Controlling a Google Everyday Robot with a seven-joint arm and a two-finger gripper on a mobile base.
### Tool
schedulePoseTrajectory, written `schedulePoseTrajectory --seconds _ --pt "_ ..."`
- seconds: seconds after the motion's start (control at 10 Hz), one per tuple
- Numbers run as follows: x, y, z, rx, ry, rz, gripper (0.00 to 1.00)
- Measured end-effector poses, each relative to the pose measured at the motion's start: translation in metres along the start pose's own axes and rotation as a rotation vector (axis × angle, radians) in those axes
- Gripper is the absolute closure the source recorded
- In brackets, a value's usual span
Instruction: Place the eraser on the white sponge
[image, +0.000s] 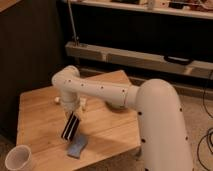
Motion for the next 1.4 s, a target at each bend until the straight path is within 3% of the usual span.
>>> schedulePoseTrajectory --seconds 0.4,0.7,0.9,1.4 --pt "-0.029 0.041 0.022 0.011 0.003 0.007 0.94" --pt "-0.079 0.084 0.05 0.038 0.008 0.003 0.94" --pt "-0.093 0.091 0.058 0.055 0.009 -0.002 0.94" --pt "-0.087 0.067 0.036 0.082 0.03 -0.02 0.94"
